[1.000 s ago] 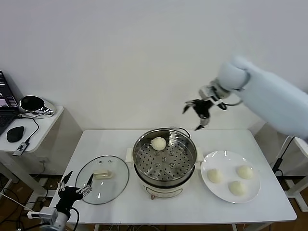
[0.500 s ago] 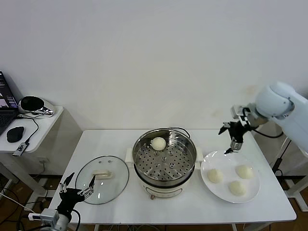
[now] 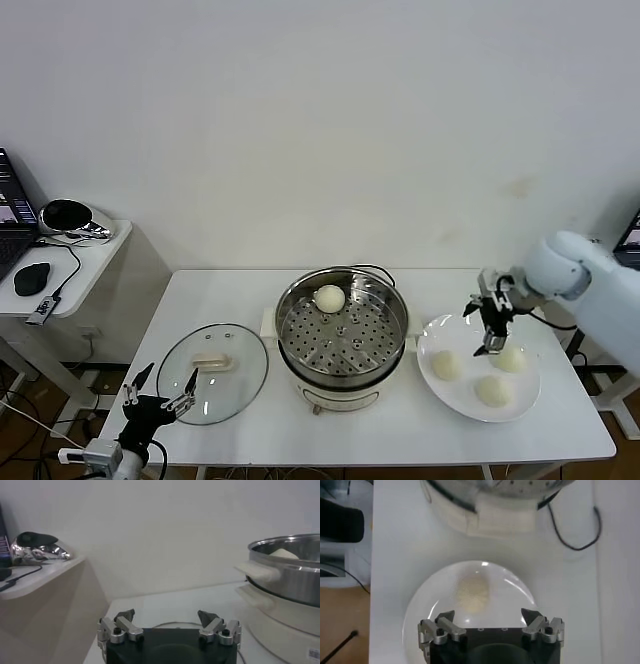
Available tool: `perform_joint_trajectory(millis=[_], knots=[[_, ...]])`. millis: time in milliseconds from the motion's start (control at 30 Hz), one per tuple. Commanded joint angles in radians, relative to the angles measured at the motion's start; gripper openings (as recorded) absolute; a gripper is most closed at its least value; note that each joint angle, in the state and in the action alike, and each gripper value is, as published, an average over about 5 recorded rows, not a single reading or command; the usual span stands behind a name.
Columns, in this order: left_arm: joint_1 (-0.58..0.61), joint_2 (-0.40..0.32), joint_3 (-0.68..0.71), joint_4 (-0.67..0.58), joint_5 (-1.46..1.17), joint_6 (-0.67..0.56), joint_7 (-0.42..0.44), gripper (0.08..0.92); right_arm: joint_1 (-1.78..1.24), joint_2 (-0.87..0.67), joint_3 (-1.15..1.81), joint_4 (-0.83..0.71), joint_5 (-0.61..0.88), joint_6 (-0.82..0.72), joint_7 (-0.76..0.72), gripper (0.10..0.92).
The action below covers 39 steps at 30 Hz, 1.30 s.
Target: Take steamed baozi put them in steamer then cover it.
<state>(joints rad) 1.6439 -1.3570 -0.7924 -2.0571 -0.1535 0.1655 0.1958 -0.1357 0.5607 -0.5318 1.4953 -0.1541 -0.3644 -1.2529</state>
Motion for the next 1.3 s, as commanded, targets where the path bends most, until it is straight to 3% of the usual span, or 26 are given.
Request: perform_joint_trajectory(millis=[33,500,1300], knots=[[-0.001,-0.003,0.000,0.008,0.003,0.001,0.003,0.823,-0.086,0.056,0.037,-0.066,-0.055,0.037,0.024,0.823],[-0.022,-0.002,0.002,0.044,0.005,0.002,0.004,0.823,-0.102,0.139,0.010,-0.156,-0.060,0.044,0.086,0.823],[-0.021,0.000,0.006,0.056,0.008,0.000,0.004,0.823,-0.141,0.195,0.038,-0.224,-0.141,0.054,0.069,0.823]])
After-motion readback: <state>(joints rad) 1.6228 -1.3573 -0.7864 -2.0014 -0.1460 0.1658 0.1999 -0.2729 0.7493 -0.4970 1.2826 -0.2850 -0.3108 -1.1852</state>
